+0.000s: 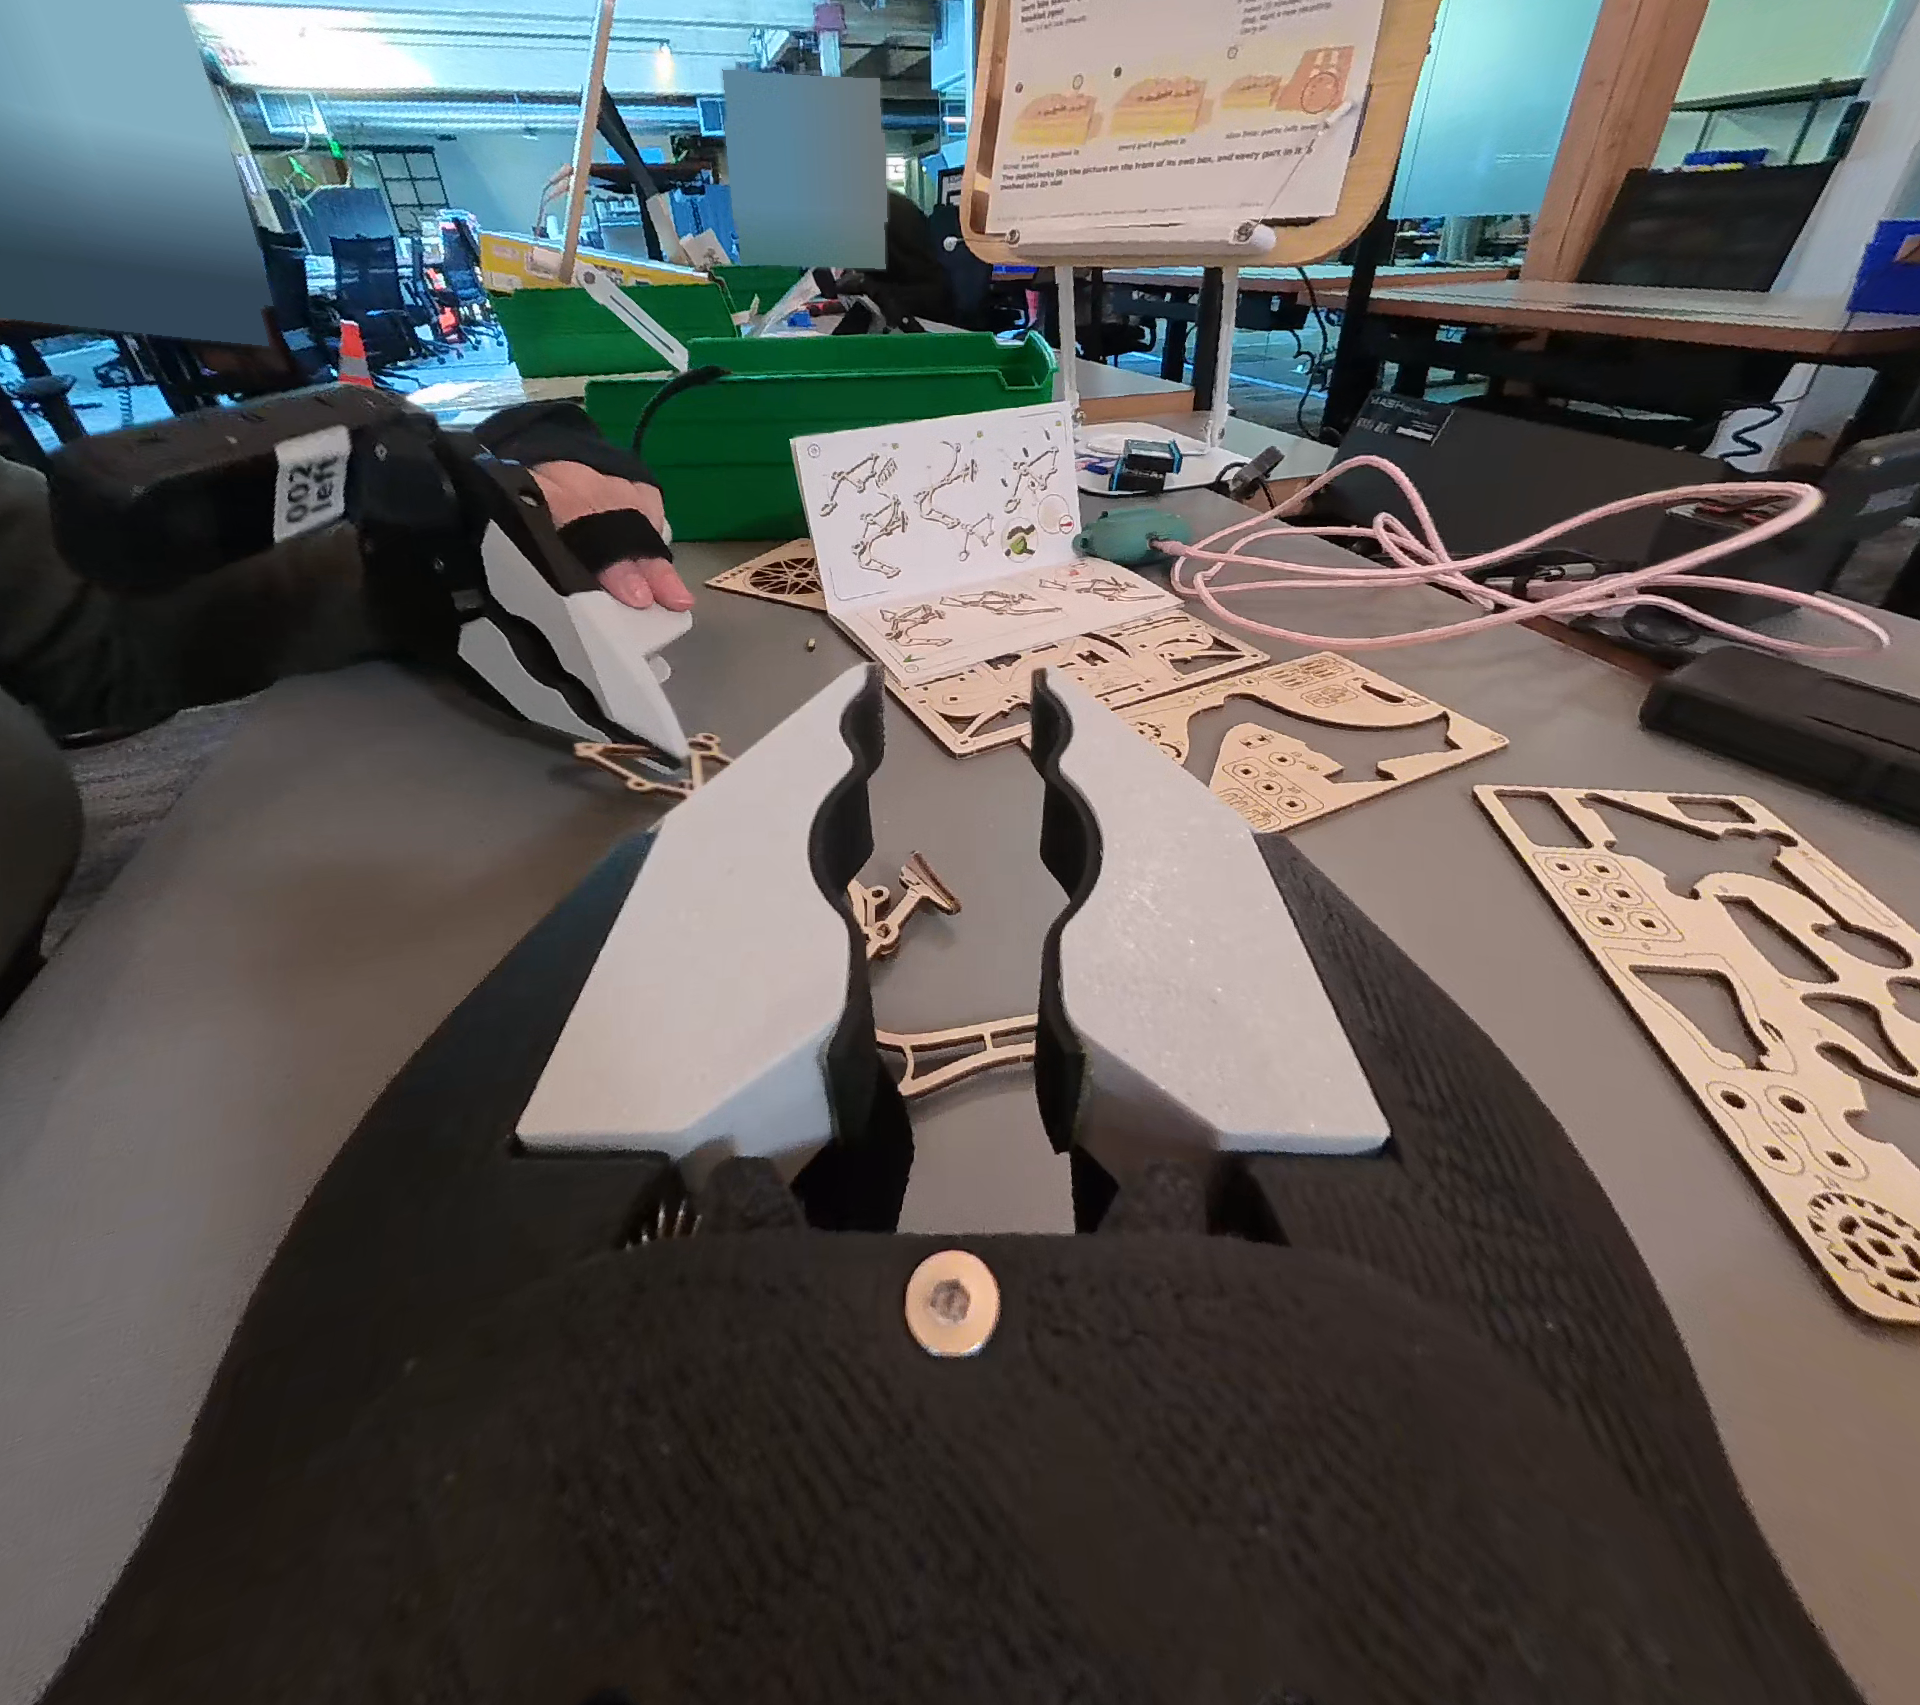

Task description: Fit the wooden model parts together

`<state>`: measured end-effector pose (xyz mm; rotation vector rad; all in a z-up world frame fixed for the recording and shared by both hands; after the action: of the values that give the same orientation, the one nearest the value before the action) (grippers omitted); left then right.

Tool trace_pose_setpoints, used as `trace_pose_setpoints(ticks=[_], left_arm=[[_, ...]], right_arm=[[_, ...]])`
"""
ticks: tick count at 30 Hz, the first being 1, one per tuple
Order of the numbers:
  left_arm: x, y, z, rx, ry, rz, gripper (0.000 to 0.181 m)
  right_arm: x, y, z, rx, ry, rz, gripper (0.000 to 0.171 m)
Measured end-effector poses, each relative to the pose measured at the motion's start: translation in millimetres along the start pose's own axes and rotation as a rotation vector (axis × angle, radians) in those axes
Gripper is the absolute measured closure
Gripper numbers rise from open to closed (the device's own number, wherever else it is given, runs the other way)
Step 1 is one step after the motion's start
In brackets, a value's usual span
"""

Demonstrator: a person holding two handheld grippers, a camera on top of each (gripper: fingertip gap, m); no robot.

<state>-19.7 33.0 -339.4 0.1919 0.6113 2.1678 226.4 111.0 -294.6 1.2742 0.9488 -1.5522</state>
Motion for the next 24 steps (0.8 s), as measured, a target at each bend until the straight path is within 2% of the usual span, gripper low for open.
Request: trace_pose_setpoints(ticks=[2,5,8,10,14,18,20,24], left_arm=[[-1,2,0,0.032,0.031,-0.033,0.180],[3,1,-1,0.113,0.138,-0.040,0.167],[4,9,6,0.151,0.320,-0.162,0.154],[7,15,15,0.128,0.436,-0.235,0.153],[18,27,30,-0.040,0.564,-0.336,0.157],[20,31,38,-0.273,0.562,-0.341,0.165],[19,26,41,-0.336,0.574,-0.275,0.172],[6,23,47,-0.444,0.563,-0.341,0.174]], right_arm=[[0,0,0,0.009,0.010,0.005,0.145],[0,1,-1,0.035,0.027,0.007,0.145],[0,3,-3,0.083,0.058,0.005,0.146],[-1,6,-7,0.138,0.076,-0.005,0.147],[-7,14,-12,0.247,0.139,-0.058,0.147],[-8,14,-12,0.281,0.236,-0.055,0.150],[-9,7,-14,0.268,0.315,-0.049,0.151],[-7,-12,-26,0.229,0.486,0.020,0.153]])
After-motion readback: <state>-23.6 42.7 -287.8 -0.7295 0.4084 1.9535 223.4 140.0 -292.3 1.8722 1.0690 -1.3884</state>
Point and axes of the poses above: each gripper's, where its closed fingertips meet, y back along the fingers, x out of its underside, z = x × y across the jaws, the point moved 8 cm from there along y, back along the fingers, and after that the axes turned 9 degrees about -y, right-handed, at the moved point
